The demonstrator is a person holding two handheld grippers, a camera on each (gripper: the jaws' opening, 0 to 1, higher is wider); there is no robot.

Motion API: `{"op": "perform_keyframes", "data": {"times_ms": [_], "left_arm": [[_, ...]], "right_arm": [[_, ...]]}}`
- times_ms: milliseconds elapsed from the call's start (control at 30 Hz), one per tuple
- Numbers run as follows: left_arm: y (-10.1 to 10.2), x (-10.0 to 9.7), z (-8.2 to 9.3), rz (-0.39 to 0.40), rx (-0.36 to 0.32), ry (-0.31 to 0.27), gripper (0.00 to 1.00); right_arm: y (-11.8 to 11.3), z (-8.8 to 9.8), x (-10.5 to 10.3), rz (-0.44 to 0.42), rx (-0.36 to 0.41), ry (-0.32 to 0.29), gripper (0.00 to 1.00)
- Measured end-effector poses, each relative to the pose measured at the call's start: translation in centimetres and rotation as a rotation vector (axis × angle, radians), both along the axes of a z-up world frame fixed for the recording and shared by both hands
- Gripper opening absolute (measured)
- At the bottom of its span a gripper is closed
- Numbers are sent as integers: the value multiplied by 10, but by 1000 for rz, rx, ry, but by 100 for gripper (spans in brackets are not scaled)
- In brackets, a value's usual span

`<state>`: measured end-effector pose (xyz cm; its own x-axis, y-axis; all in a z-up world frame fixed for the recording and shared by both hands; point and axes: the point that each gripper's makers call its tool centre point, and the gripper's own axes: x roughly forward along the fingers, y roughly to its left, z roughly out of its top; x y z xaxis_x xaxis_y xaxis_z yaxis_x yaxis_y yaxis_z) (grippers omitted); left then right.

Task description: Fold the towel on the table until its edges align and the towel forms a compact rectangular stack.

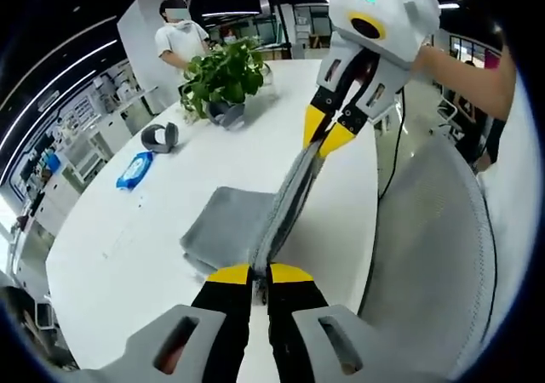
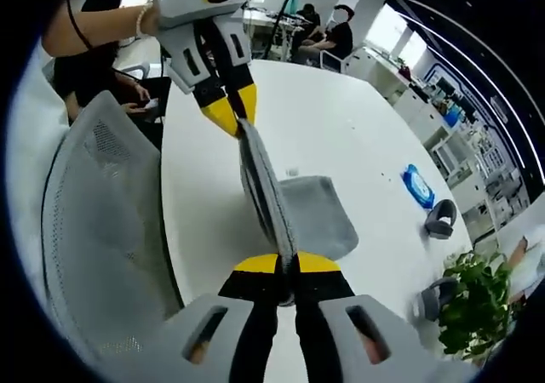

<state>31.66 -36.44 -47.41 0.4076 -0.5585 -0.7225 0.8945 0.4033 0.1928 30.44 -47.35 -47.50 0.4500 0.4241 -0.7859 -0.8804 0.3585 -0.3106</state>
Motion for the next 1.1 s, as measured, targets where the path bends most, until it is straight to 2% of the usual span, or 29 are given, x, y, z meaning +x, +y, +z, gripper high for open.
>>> {"op": "perform_keyframes", "data": {"times_ms": [433, 533, 633, 733, 933, 1100], "left_arm": [[-6, 42, 2, 16, 17, -15, 6], [-8, 58, -4, 28, 18, -5, 6], [-12, 71, -14, 38, 18, 12, 6], [-15, 80, -27, 34, 47, 24, 6], [-19, 103, -46, 31, 108, -6, 6], [-17, 118, -55, 80, 92, 31, 6]], "right_arm": [[-5, 5, 38, -26, 2, -8, 3], [-7, 0, 51, -38, 9, 3, 3], [-11, -10, 62, -42, -14, 14, 3], [-14, -21, 73, -46, -29, 32, 3], [-17, -37, 94, -52, -50, 57, 3], [-19, -46, 114, -70, -41, 75, 3]]}}
